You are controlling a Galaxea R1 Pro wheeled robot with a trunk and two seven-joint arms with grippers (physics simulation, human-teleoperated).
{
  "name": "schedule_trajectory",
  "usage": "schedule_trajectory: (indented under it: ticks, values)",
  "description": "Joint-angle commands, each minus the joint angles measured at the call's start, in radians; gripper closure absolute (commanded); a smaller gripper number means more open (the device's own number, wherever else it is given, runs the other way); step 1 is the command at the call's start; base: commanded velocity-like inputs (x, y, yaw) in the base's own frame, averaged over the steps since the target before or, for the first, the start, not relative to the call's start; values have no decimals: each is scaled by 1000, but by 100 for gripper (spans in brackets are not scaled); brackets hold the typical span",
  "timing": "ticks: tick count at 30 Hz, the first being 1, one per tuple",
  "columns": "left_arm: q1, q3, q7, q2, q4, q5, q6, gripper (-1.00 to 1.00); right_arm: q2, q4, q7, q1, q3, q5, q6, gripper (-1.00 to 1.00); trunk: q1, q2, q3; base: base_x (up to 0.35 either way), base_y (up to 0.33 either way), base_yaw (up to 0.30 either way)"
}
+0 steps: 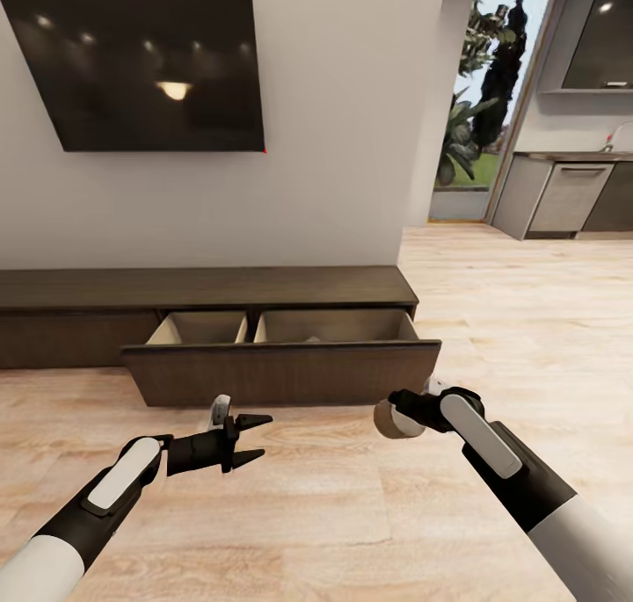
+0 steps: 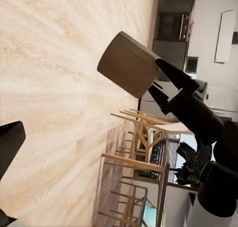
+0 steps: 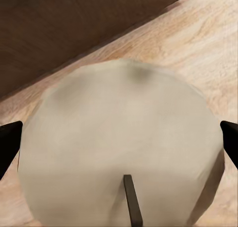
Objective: Place each of the two pumpkins and all three candles from the living room inside a cabinet in the living room (use any cabinet), then make sure every cabinet is closed, and position the cauldron so it is next to a table in the living room.
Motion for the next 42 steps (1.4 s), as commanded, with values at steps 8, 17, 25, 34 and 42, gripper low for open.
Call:
schedule_trajectory:
  ticks: [8,17,25,34,42]
  values:
    - [-1,-4,-10,-1,-1,-7,-1,-100,-1,1,113,-1,0,-7,2,100,0,0,-1,234,3,-62]
    - [-1,-4,-11,-2,-1,-7,-1,-100,-1,2,120,-1,-1,-7,2,100,0,0,-4,160,0,-263]
    - [-1,-4,-11,-1,-2,-7,-1,-100,-1,1,121,-1,0,-7,-1,100,0,0,-6,115,157,-123]
    - [-1,-4,-11,-2,-2,-7,-1,-100,0,1,121,-1,2,-6,-2,100,0,0,-6,240,101,-2]
    - [-1,-4,-12,-2,-19,-6,0,-100,0,1,121,-1,2,-5,-2,100,0,0,-6,260,-124,0]
